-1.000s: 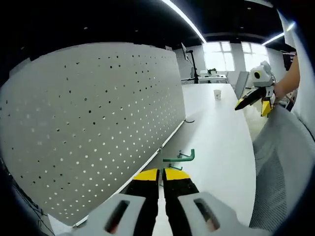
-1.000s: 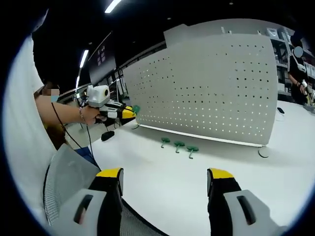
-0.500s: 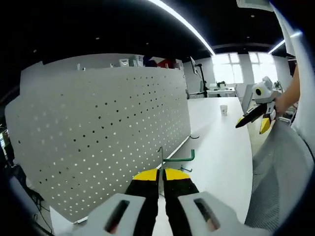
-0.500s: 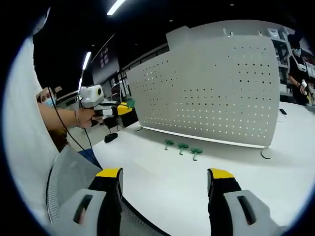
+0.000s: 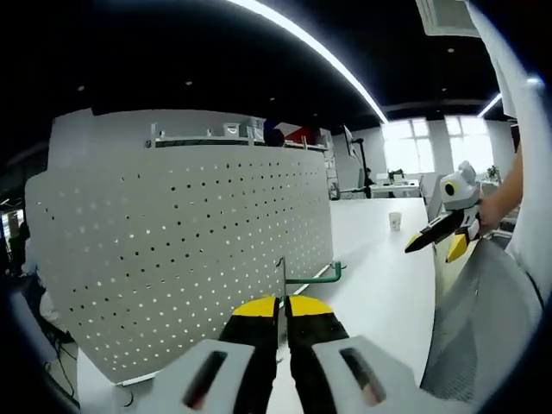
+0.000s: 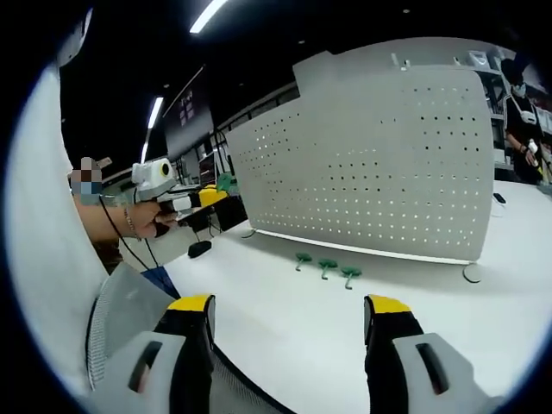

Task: Insert the hook assembly into the mounting plate slot until the hook locks in place.

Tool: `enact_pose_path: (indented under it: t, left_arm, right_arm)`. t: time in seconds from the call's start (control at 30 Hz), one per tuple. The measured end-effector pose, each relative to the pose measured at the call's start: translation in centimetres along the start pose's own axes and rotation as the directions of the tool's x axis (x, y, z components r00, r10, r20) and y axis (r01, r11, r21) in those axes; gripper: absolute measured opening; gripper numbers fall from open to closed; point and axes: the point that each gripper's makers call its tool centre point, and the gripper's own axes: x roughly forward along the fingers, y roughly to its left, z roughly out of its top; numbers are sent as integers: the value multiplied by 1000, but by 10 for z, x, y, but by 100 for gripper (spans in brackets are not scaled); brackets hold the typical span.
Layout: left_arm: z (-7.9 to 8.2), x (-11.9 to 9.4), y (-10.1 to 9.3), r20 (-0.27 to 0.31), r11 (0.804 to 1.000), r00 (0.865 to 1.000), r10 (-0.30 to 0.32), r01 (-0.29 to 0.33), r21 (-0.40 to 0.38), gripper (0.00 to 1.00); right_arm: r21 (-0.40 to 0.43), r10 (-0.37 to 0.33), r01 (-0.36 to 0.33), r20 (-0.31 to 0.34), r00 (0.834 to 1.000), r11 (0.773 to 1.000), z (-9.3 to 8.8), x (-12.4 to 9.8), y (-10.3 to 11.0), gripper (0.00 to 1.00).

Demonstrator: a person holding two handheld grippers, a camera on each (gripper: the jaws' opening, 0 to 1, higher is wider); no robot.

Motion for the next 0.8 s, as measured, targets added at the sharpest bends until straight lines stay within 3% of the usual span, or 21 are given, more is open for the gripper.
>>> enact_pose_path:
  t: [0.13,0.3,0.8]
  left_arm:
    - [6,-6,-2,18,1000,1000,23,-23,-12,2]
    - [24,-11,3,88,997,994,65,-62,-41,2]
    - [21,-8,-7,89,996,994,66,-60,-65,2]
  right_arm:
    - [0,2,-2,0,1000,1000,-1,0,1,68]
    - [0,1,-1,7,1000,1000,1,0,1,68]
    - [-4,13,-13,22,1000,1000,5,3,5,68]
